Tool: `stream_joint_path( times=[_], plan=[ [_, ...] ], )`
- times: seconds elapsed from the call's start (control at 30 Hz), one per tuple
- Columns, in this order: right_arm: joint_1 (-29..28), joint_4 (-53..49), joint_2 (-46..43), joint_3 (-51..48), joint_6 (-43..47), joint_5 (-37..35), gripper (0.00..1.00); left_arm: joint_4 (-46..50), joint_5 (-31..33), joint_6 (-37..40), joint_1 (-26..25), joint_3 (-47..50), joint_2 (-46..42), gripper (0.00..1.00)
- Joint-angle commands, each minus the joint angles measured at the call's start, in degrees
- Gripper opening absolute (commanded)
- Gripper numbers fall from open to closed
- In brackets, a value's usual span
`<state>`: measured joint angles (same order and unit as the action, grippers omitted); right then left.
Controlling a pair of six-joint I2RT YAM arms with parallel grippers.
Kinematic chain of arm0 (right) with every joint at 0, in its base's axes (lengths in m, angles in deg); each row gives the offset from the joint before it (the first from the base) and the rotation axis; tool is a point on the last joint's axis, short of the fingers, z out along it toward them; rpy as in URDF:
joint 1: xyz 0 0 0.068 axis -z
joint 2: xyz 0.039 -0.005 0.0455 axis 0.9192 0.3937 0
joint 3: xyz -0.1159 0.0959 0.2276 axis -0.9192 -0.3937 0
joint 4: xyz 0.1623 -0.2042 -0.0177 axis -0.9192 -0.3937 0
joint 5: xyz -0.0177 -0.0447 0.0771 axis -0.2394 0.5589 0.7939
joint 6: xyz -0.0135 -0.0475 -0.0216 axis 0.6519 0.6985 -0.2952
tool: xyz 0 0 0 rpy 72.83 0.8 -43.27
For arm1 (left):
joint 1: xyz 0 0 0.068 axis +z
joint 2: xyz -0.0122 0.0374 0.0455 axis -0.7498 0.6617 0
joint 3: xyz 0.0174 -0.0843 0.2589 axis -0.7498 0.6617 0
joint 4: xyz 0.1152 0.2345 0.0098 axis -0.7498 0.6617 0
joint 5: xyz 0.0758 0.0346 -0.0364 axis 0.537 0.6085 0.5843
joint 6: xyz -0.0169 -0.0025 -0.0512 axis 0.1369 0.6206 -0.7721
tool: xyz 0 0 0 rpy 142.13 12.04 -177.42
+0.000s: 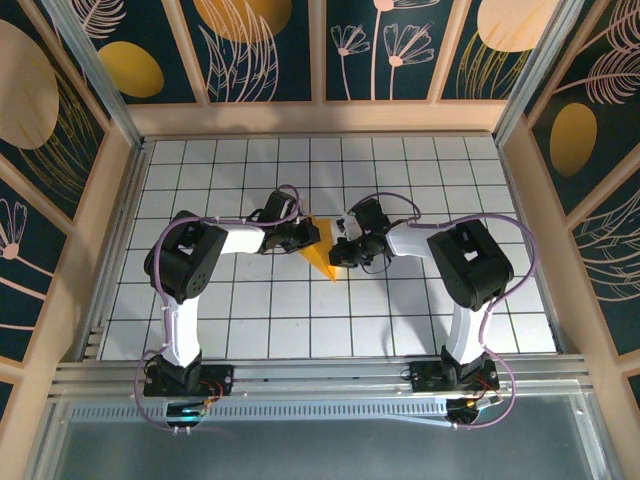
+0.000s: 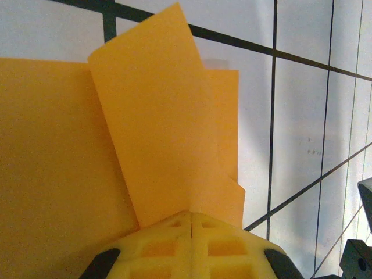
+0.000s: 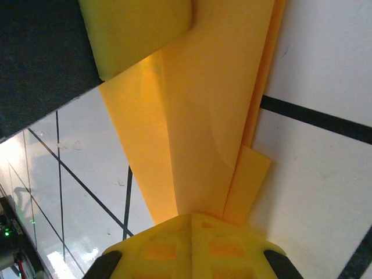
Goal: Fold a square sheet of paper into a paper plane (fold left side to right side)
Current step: Fourth fold the wing at the center of the table.
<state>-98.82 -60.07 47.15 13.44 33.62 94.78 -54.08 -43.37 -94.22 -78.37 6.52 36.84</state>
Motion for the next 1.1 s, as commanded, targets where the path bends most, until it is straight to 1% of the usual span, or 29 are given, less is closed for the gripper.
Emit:
stream_joint_path(
  times=[0.0, 0.33, 0.73, 1.07],
  plan=[
    [-0.7, -2.8, 1.1, 1.6, 1.6, -2.3, 0.0, 4.6, 3.7, 0.8, 0.0, 1.5, 1.8, 0.0],
    [-0.9, -4.7, 1.4, 2.0, 2.5, -4.4, 0.0, 4.6, 3.8, 0.7, 0.0, 1.4, 2.0, 0.0],
    [-1.5, -8.2, 3.7, 1.8, 3.1, -8.5, 0.0, 3.7, 2.8, 0.0, 0.0, 0.3, 1.0, 0.0],
    [-1.5, -9.3, 4.4, 1.1, 2.8, -9.6, 0.0, 3.9, 2.5, -0.3, 0.0, -0.5, 0.0, 0.05]
  ],
)
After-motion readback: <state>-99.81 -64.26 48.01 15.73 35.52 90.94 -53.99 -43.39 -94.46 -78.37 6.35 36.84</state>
